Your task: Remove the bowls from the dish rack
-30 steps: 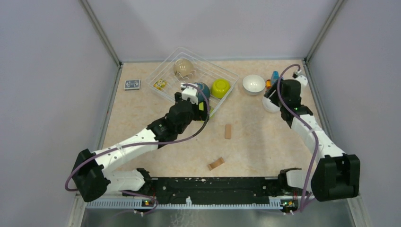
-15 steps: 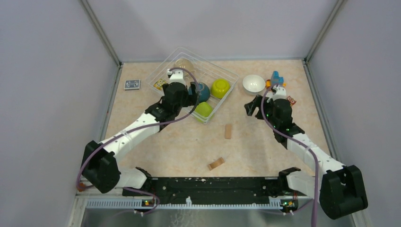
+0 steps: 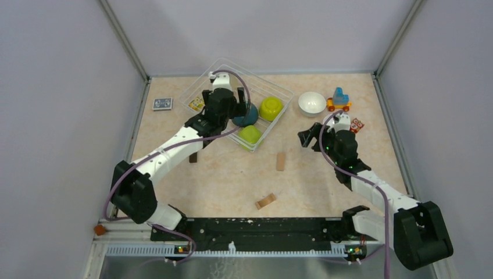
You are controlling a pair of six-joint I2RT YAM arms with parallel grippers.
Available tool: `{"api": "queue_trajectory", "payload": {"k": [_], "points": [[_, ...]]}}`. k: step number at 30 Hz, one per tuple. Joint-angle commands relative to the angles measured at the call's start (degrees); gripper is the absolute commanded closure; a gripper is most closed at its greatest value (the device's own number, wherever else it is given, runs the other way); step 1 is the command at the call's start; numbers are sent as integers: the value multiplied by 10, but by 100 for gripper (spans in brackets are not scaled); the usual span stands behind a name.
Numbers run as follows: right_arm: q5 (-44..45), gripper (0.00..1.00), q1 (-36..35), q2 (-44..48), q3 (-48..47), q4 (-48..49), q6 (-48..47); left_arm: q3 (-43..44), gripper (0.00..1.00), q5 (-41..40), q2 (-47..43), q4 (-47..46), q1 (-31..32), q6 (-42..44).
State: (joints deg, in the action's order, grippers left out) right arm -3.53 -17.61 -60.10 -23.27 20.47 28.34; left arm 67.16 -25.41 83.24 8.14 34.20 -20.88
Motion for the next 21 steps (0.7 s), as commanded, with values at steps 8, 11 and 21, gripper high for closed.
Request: {"api": "queue_trajectory", "payload": {"k": [8,11,21], "points": [[96,14,-10,29,20,35,77,108,1,-57,113,-27,-46,77],[105,13,-9,40,29,38,71,147,1,-60,157,-13,-60,95],[115,13,-9,46,42,51,53,265,1,-44,274,5,-76,131]]}}
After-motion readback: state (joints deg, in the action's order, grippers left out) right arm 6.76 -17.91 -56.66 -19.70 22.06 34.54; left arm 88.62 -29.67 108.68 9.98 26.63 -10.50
